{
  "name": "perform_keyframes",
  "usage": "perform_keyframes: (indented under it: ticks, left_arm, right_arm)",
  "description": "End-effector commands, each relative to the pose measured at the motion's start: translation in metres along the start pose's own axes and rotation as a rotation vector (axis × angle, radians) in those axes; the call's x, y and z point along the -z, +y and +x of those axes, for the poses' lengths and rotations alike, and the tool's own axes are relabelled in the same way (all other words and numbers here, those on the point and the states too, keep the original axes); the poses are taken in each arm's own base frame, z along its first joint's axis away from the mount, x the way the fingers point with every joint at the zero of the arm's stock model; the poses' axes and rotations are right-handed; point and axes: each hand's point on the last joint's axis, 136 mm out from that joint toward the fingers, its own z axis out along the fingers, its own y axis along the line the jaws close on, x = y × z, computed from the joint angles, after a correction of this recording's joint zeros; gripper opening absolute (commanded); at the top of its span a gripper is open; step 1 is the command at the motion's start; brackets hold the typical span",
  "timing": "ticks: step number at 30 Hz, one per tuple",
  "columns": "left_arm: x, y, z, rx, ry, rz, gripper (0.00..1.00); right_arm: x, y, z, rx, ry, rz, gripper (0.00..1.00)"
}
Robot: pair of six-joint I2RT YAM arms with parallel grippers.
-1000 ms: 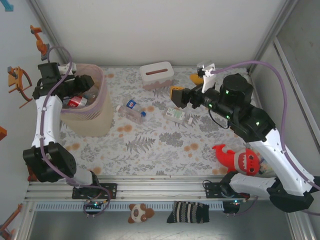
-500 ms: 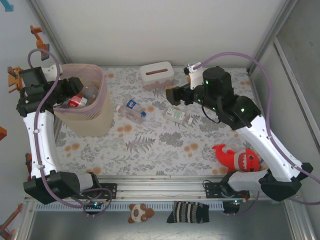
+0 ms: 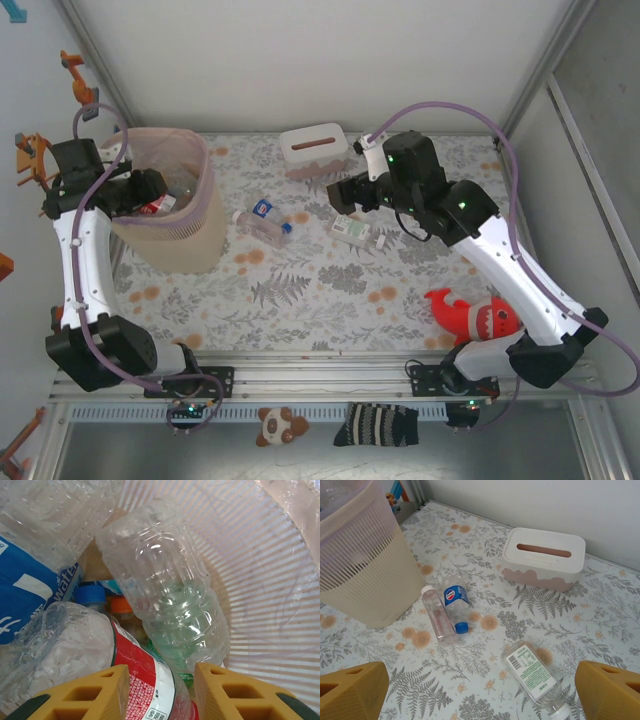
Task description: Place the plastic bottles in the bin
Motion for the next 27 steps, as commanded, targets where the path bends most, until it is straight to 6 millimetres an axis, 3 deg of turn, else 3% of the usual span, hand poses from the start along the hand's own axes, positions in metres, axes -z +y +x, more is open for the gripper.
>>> perform_keyframes:
  ticks: [1, 5, 11, 17, 27]
  left_arm:
    - [-0.005, 0.009, 0.013, 0.010, 0.051, -0.025, 0.38]
    - [0.009, -0.002, 0.001, 0.005, 0.002, 0.009, 0.39]
    - [0.037, -0.024, -0.014, -0.001, -0.084, 0.078, 0.41]
    - [0.063, -0.044, -0.020, -0.013, -0.154, 0.144, 0.48]
    - [0.098, -0.077, -0.029, -0.022, -0.236, 0.277, 0.50]
  right_arm:
    - [0.000, -0.006, 0.001, 0.010, 0.009, 0.013, 0.94]
    - [-0.011, -0.017, 0.011, 0.011, 0.055, 0.033, 0.94]
    - [-0.045, -0.040, 0.045, 0.042, 0.205, 0.070, 0.92]
    - [-0.093, -0.052, 0.091, 0.157, 0.397, 0.073, 0.89]
    - [-0.175, -0.069, 0.163, 0.340, 0.684, 0.042, 0.88]
